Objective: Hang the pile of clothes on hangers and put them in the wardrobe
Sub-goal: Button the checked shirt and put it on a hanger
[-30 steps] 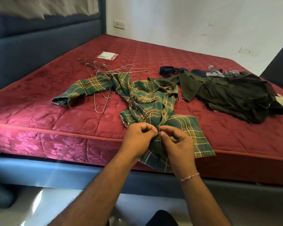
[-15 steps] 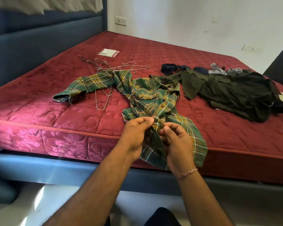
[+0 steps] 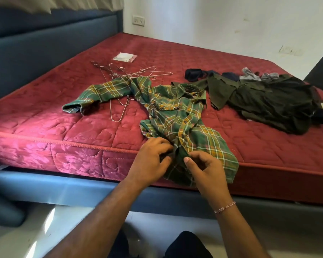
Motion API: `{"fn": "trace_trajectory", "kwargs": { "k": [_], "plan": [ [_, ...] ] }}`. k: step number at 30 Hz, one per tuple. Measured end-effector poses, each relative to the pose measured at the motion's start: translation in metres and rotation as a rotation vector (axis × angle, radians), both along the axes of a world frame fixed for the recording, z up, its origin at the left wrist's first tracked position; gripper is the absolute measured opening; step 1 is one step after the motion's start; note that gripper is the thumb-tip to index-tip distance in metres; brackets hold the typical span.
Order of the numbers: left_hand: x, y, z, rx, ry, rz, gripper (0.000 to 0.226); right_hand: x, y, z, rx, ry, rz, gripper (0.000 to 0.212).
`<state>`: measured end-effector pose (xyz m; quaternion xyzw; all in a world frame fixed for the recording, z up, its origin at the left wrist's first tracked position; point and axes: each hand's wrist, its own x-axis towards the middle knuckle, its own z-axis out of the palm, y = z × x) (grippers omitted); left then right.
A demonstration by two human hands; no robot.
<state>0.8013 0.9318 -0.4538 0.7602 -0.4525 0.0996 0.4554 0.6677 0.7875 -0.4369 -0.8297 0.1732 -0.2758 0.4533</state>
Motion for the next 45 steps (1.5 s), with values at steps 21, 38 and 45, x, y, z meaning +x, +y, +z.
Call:
{"fn": "trace_trajectory", "kwargs": {
  "k": [21,38,45],
  "plan": [
    [0.046,-0.003,0.197,-0.030,-0.424,0.286,0.030,0.026,-0.058,0.162,-0.496,-0.193,-0.285,0.012],
    [-0.077,0.028,0.017,-0.316,0.796,-0.057,0.015,-0.031,0.060,0.004,0.520,-0.199,-0.076,0.007],
    [-0.078,0.030,0.024,-0.315,0.722,0.132,0.005,-0.028,0.060,0.005,0.394,-0.245,-0.105,0.013]
  ]
}}
